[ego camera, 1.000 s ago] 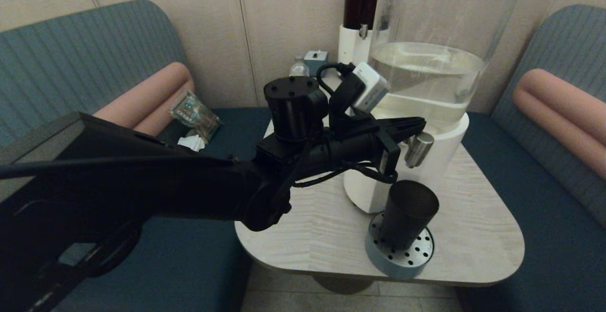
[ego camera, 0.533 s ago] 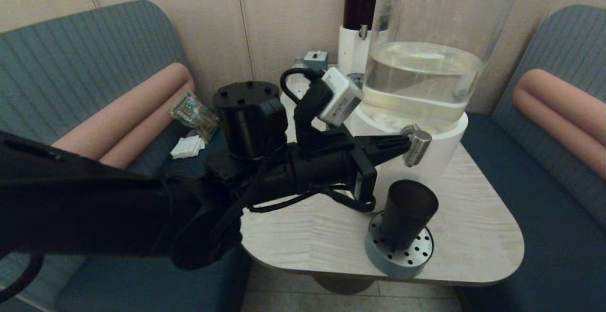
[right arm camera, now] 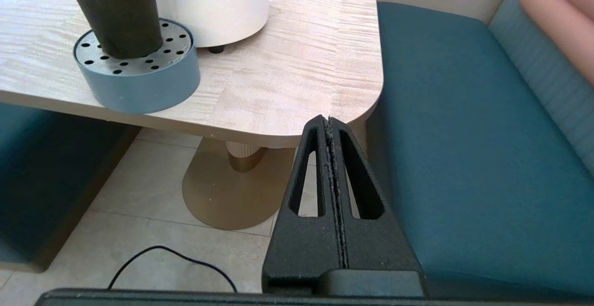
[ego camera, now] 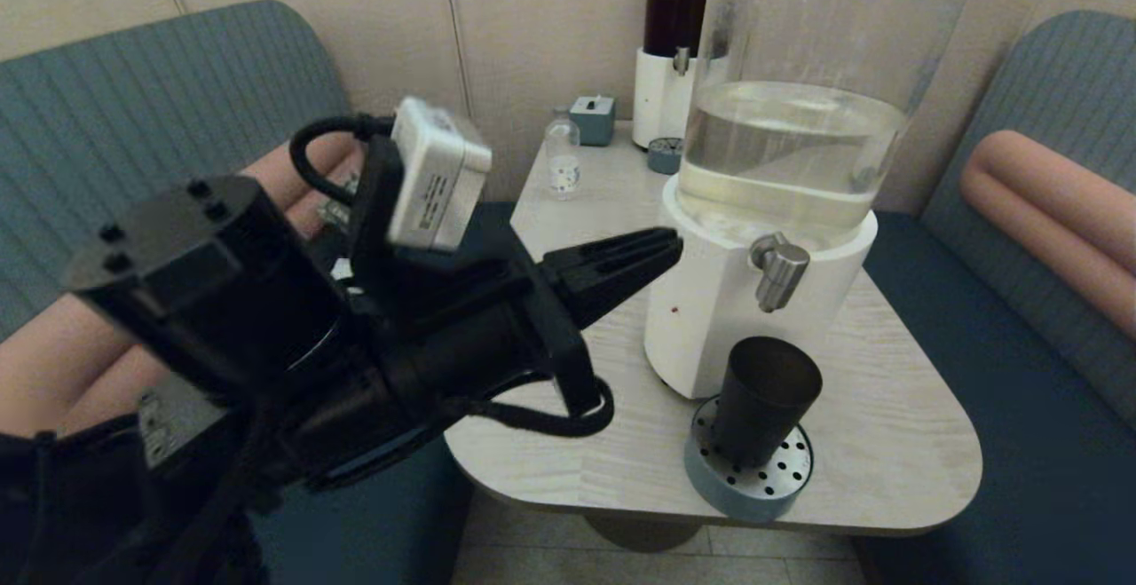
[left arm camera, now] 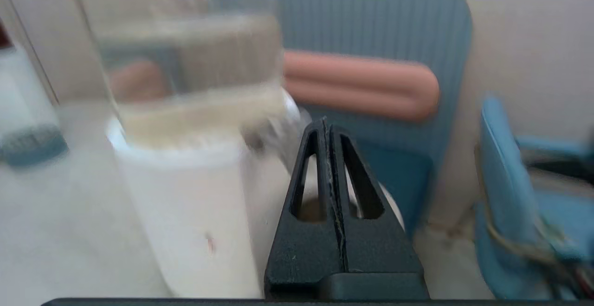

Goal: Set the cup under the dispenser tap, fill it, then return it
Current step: Place the cup next to the water dispenser

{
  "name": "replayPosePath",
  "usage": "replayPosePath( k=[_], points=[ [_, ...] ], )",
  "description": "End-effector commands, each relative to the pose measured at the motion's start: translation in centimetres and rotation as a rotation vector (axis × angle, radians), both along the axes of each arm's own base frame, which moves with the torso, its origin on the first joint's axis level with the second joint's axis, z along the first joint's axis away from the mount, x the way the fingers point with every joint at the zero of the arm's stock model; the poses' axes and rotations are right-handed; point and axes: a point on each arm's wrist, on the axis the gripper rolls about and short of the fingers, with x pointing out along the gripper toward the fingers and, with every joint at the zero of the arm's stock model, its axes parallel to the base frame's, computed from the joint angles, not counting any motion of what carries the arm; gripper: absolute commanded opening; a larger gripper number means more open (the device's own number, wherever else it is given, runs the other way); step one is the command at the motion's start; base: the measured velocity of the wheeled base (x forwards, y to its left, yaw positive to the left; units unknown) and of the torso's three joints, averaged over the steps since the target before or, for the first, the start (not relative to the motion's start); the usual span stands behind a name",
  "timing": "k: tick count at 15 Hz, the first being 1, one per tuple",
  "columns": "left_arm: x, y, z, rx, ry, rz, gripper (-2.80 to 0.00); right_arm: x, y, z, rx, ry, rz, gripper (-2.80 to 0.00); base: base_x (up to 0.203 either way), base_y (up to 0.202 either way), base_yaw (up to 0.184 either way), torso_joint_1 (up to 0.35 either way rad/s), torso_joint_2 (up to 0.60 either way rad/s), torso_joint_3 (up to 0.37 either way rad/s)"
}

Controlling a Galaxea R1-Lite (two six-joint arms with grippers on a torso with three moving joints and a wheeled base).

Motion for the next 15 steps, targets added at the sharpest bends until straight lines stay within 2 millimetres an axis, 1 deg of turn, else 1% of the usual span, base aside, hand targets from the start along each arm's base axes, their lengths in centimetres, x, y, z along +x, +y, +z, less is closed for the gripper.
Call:
replayPosePath(
  k=[1, 2, 3, 6, 8, 11, 12, 14, 15],
  points=[
    [-1.8, 1.7, -1.3, 0.023, 0.021, -0.003, 0.0, 0.1, 0.0, -0.3, -0.001, 0.011, 0.0, -2.8, 0.0, 0.0, 0.0, 0.0, 0.0, 0.0],
    [-2.1, 2.0, -2.3, 0.04, 0.034, -0.012, 0.0, 0.1, 0.0, -0.3, -0.001, 0.012, -0.001, -2.8, 0.0, 0.0, 0.0, 0.0, 0.0, 0.0],
    [-2.0, 1.8, -2.9, 0.058, 0.032, -0.031, 0.0, 0.1, 0.0, -0.3, -0.001, 0.012, 0.0, -2.8, 0.0, 0.0, 0.0, 0.0, 0.0, 0.0],
    [-1.0, 0.6, -5.1, 0.138, 0.031, -0.092, 0.0, 0.1, 0.0, -0.3, -0.001, 0.011, -0.001, -2.8, 0.0, 0.0, 0.0, 0.0, 0.0, 0.0],
    [0.0, -0.3, -6.2, 0.164, 0.043, -0.113, 0.0, 0.1, 0.0, -0.3, -0.001, 0.012, 0.0, -2.8, 0.0, 0.0, 0.0, 0.0, 0.0, 0.0],
    [1.9, -2.2, -7.9, 0.187, 0.061, -0.13, 0.0, 0.1, 0.0, -0.3, -0.001, 0.011, 0.0, -2.8, 0.0, 0.0, 0.0, 0.0, 0.0, 0.0],
    [2.7, -2.9, -8.2, 0.183, 0.055, -0.136, 0.0, 0.1, 0.0, -0.3, -0.001, 0.012, 0.0, -2.8, 0.0, 0.0, 0.0, 0.0, 0.0, 0.0],
    [3.6, -3.7, -8.8, 0.187, 0.057, -0.142, 0.0, 0.1, 0.0, -0.3, -0.001, 0.013, -0.001, -2.8, 0.0, 0.0, 0.0, 0.0, 0.0, 0.0],
    [4.2, -4.1, -9.6, 0.199, 0.069, -0.15, 0.0, 0.1, 0.0, -0.3, -0.001, 0.012, -0.001, -2.8, 0.0, 0.0, 0.0, 0.0, 0.0, 0.0]
  ],
)
